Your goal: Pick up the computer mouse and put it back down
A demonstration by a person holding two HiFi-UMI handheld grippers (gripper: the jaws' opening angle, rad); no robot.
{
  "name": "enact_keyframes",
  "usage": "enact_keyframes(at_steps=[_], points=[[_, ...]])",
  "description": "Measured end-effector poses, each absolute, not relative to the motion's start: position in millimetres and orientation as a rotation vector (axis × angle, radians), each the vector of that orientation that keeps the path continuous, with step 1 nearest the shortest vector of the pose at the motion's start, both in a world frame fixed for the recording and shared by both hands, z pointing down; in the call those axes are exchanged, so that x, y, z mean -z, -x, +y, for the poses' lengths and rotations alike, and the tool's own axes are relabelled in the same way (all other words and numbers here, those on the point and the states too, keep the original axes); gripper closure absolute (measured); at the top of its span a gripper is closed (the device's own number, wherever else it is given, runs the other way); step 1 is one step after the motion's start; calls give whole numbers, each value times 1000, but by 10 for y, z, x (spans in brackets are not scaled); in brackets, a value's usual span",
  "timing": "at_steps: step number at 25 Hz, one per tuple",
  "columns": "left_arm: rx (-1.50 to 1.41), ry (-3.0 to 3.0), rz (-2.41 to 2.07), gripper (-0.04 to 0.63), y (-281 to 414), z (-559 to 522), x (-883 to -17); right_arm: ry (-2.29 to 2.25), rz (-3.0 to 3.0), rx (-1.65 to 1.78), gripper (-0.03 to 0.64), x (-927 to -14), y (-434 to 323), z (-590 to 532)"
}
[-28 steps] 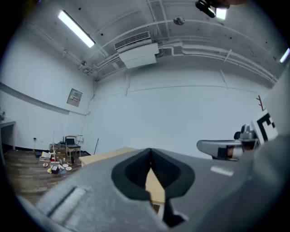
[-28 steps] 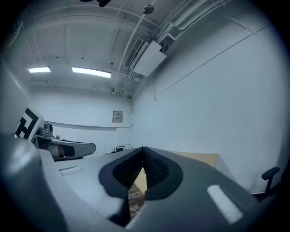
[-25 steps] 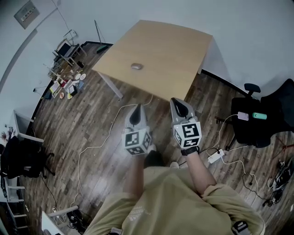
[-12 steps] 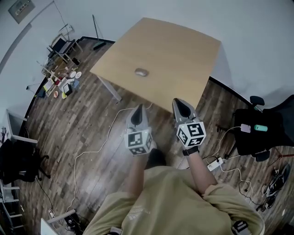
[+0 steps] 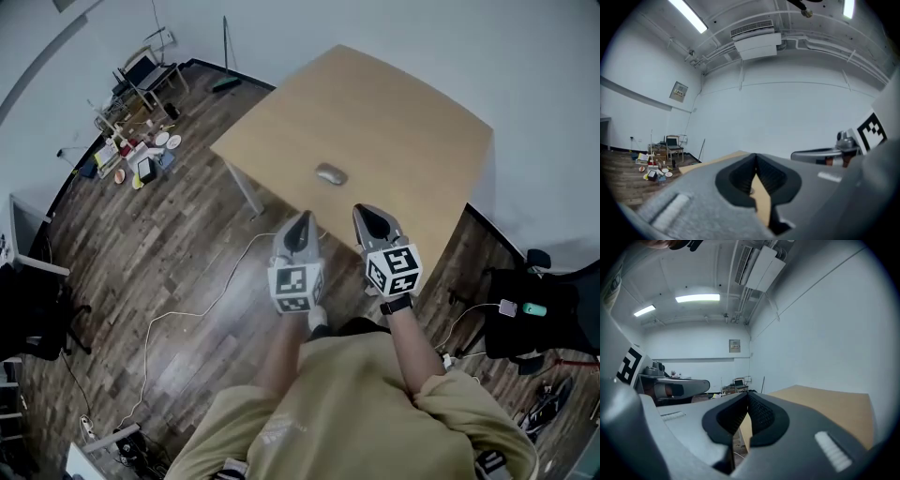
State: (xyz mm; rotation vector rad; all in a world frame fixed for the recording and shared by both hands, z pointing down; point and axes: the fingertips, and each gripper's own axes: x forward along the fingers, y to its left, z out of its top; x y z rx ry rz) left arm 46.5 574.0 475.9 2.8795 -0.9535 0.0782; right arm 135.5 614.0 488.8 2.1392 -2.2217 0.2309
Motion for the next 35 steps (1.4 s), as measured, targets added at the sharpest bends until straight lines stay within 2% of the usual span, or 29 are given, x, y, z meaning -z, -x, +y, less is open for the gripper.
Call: enact_keyframes(at_steps=[6,15,24,28,35], points=[[-147,-2814,-937,594,-584,5403,-5106,-1859,-2222,-424,611,-5380,-1363,5692],[-271,-2709,-998,594,-893,4683,-5563,-1582,-2144,-617,587,-6209,-1955,4789],[-425,-2565,-1028,594,-1139,4068,-6198,-1321,-2036,-728,484,-7113,-2406,3936],[-485,-2512,-1031,594,-1207,3893,-6484,-1212,-1986,-750,390,-7579,-2473,3685],[-560,-2454,-1018,594,-1275,3830,-6859,-1135,-1932,-738,308,-8150,-2532,3360]])
